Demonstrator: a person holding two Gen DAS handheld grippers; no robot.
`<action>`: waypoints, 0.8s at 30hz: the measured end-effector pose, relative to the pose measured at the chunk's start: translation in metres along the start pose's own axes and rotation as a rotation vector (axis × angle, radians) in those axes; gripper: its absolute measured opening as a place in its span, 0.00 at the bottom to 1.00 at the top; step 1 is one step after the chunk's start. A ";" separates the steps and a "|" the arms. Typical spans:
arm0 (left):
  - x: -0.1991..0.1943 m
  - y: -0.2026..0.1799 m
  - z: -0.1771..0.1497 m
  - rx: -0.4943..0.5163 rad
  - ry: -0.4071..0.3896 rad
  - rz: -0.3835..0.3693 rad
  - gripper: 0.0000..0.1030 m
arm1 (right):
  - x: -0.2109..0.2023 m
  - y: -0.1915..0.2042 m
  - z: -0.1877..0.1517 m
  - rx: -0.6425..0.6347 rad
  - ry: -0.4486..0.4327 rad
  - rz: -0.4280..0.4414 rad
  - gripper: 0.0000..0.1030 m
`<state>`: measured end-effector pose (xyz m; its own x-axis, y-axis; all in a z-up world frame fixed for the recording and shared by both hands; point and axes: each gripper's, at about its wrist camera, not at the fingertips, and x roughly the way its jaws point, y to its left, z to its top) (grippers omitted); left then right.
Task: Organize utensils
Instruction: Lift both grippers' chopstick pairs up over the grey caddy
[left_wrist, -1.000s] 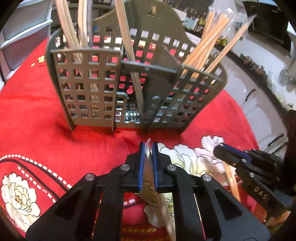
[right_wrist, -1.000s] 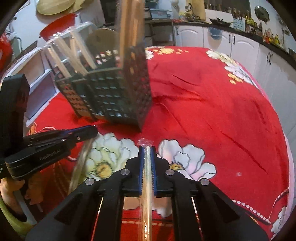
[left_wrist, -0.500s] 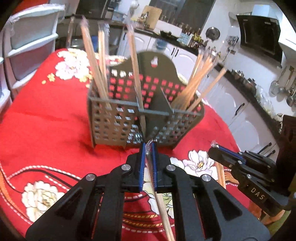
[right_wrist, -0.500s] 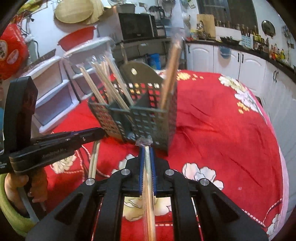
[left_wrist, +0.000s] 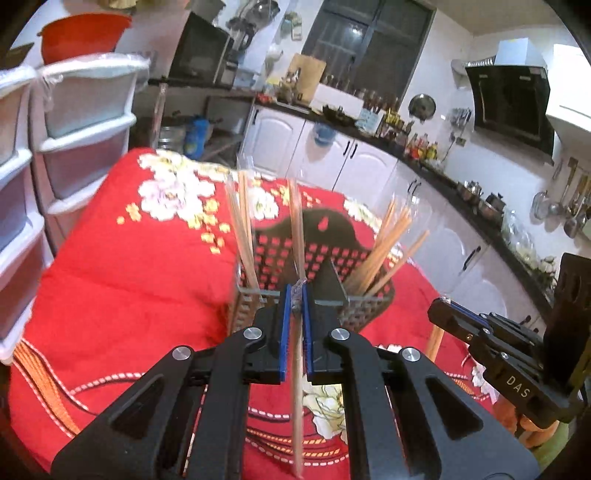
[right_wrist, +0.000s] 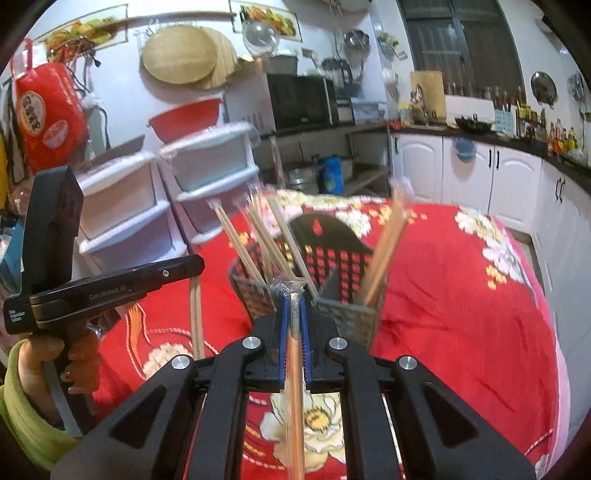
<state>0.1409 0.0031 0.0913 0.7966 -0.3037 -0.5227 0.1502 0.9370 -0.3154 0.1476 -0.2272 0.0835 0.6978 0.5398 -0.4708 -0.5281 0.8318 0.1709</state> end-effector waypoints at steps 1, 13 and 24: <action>-0.003 -0.001 0.003 0.002 -0.009 0.001 0.02 | -0.003 0.002 0.004 -0.004 -0.014 0.004 0.06; -0.035 -0.003 0.042 0.007 -0.125 -0.003 0.02 | -0.024 0.023 0.041 -0.038 -0.145 0.029 0.06; -0.050 -0.013 0.081 0.024 -0.217 -0.008 0.02 | -0.033 0.021 0.072 -0.035 -0.226 0.021 0.06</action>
<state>0.1464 0.0200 0.1858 0.9025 -0.2691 -0.3363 0.1688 0.9393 -0.2987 0.1482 -0.2187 0.1648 0.7750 0.5757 -0.2607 -0.5577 0.8170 0.1464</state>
